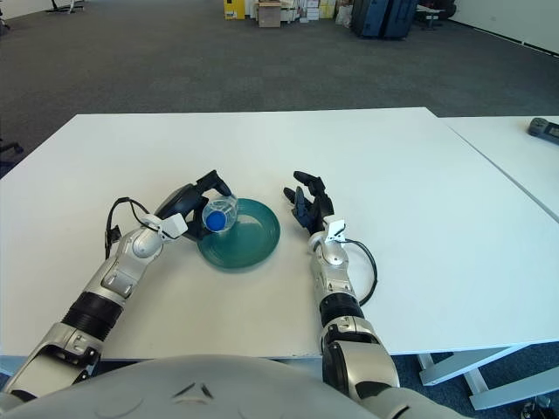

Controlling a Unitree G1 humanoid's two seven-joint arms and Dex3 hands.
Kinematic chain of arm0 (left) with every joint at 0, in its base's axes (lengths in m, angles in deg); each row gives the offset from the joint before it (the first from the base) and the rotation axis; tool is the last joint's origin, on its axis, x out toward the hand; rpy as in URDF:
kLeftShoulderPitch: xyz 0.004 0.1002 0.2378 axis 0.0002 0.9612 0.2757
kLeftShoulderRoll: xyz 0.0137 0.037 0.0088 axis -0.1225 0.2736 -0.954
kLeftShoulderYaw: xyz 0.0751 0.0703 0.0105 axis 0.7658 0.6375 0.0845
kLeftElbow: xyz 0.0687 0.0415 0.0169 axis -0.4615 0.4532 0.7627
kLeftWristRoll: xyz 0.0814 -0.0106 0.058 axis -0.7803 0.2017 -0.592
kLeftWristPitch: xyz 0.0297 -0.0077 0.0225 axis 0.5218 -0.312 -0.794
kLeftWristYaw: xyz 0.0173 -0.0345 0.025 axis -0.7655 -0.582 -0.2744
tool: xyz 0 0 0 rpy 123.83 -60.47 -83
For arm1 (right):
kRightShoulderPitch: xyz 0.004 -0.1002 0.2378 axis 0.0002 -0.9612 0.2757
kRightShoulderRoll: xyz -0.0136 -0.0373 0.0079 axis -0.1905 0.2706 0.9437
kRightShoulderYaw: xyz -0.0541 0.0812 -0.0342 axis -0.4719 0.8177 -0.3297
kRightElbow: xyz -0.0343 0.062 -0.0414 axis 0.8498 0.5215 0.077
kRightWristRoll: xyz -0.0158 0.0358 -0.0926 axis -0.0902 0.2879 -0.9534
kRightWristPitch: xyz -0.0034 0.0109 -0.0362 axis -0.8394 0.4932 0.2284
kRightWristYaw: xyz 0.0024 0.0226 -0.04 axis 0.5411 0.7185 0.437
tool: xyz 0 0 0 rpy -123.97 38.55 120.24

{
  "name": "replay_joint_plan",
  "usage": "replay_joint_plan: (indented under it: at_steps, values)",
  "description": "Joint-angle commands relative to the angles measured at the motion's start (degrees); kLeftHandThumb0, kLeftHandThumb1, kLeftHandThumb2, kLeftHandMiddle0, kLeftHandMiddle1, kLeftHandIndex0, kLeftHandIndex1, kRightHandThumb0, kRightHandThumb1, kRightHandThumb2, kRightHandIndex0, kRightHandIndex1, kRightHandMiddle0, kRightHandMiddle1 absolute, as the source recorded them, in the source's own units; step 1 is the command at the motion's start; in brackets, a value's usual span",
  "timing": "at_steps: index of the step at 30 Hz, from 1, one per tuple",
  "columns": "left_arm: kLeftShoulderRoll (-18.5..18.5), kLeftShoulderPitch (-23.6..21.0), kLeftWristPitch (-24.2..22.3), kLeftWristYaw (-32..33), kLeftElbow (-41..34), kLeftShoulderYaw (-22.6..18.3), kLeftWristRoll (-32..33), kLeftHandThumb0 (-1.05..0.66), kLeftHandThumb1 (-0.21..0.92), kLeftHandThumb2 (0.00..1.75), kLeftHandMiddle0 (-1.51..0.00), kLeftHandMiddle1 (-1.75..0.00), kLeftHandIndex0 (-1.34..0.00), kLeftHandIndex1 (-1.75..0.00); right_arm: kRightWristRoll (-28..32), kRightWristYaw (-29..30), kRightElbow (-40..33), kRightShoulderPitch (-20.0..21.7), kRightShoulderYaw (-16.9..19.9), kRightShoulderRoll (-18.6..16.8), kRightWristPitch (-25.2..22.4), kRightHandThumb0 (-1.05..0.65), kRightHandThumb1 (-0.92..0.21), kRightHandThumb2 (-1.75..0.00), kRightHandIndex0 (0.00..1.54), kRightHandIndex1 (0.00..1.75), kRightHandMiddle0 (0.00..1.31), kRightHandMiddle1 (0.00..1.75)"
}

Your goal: Put the bottle into the plate.

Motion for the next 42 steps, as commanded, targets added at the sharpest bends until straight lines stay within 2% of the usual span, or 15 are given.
replay_joint_plan:
  at_steps: [1, 6, 10, 15, 18, 22, 24, 30, 36, 37, 39, 40, 41, 42]
  values:
    - [-0.51, -2.54, 1.29, 0.56, 0.8, -0.06, -0.12, -0.07, 0.46, 1.05, -1.16, -1.75, -0.89, -1.75, 0.94, -0.35, 1.11, -1.3, -0.04, -0.62, -1.99, -0.67, -0.92, -0.78, 0.73, 0.06, 0.13, 0.93]
    - [-0.71, -3.43, 2.33, -0.78, 3.36, 0.07, 0.84, -0.07, 0.46, 1.05, -1.15, -1.75, -0.89, -1.75, 1.03, -0.53, 0.97, -1.42, 0.04, -0.68, -1.95, -0.67, -0.92, -0.78, 0.73, 0.06, 0.13, 0.92]
    - [-2.37, -4.96, 4.81, -6.5, 5.74, 0.59, 3.81, -0.09, 0.44, 1.07, -1.14, -1.75, -0.87, -1.75, 1.01, -0.51, 0.73, -1.57, 0.07, -0.71, -2.02, -0.67, -0.92, -0.78, 0.74, 0.06, 0.14, 0.92]
    - [-4.83, -6.65, 6.9, -13.82, 6.88, 0.66, 7.48, -0.2, 0.42, 1.0, -1.02, -1.75, -0.75, -1.75, 0.85, -0.26, 0.43, -1.77, 0.04, -0.76, -2.18, -0.65, -0.92, -0.78, 0.74, 0.07, 0.14, 0.93]
    - [-6.1, -7.37, 6.92, -18.27, 6.68, 0.75, 9.48, -0.37, 0.4, 1.14, -0.9, -1.75, -0.61, -1.75, 0.7, 0.15, 0.28, -1.85, 0.06, -0.8, -2.47, -0.63, -0.92, -0.77, 0.74, 0.07, 0.14, 0.92]
    - [-6.89, -7.82, 6.86, -21.01, 6.43, 0.4, 11.05, -0.42, 0.39, 1.2, -0.81, -1.75, -0.56, -1.75, 0.51, 0.57, 0.08, -1.92, 0.05, -0.85, -2.73, -0.62, -0.92, -0.76, 0.74, 0.07, 0.14, 0.92]
    - [-7.09, -7.9, 6.9, -21.67, 6.3, 0.24, 11.46, -0.18, 0.25, 1.37, -0.77, -1.75, -0.57, -1.68, 0.46, 0.7, -0.02, -1.95, 0.0, -0.87, -2.82, -0.61, -0.92, -0.76, 0.74, 0.07, 0.14, 0.92]
    - [-7.57, -7.8, 7.35, -22.72, 4.67, -1.0, 13.22, -0.02, 0.16, 1.5, -0.73, -1.75, -0.51, -1.73, -0.28, 1.77, -0.2, -2.03, -0.41, -0.84, -2.85, -0.62, -0.92, -0.75, 0.76, 0.08, 0.14, 0.93]
    - [-8.2, -7.53, 9.25, -22.86, 3.57, -1.87, 13.88, 0.0, 0.2, 1.47, -0.69, -1.75, -0.47, -1.74, -0.65, 2.49, -0.35, -2.09, -0.86, -0.91, -2.66, -0.6, -0.92, -0.74, 0.78, 0.09, 0.14, 0.93]
    - [-8.51, -7.47, 9.66, -23.1, 3.11, -2.02, 14.08, 0.0, 0.23, 1.42, -0.67, -1.75, -0.47, -1.71, -0.7, 2.62, -0.38, -2.12, -0.96, -0.93, -2.61, -0.6, -0.92, -0.74, 0.78, 0.09, 0.14, 0.93]
    - [-9.25, -7.37, 11.07, -23.62, 1.87, -2.13, 14.32, 0.0, 0.36, 1.22, -0.57, -1.75, -0.47, -1.6, -0.8, 2.8, -0.44, -2.15, -1.14, -0.93, -2.61, -0.6, -0.92, -0.73, 0.78, 0.1, 0.14, 0.93]
    - [-9.48, -7.43, 12.09, -23.79, 1.98, -2.04, 14.36, 0.0, 0.51, 1.01, -0.47, -1.75, -0.45, -1.51, -0.83, 2.86, -0.43, -2.15, -1.22, -0.92, -2.64, -0.6, -0.92, -0.73, 0.78, 0.1, 0.14, 0.93]
    - [-9.62, -7.48, 12.8, -23.89, 2.12, -1.96, 14.4, -0.13, 0.62, 0.85, -0.3, -1.71, -0.4, -1.56, -0.85, 2.9, -0.42, -2.15, -1.29, -0.9, -2.67, -0.6, -0.92, -0.72, 0.78, 0.1, 0.14, 0.92]
    - [-9.79, -7.58, 13.49, -24.18, 2.35, -1.95, 14.65, -0.22, 0.7, 0.73, -0.19, -1.69, -0.37, -1.6, -0.87, 2.96, -0.4, -2.15, -1.36, -0.91, -2.68, -0.6, -0.92, -0.72, 0.78, 0.1, 0.14, 0.92]
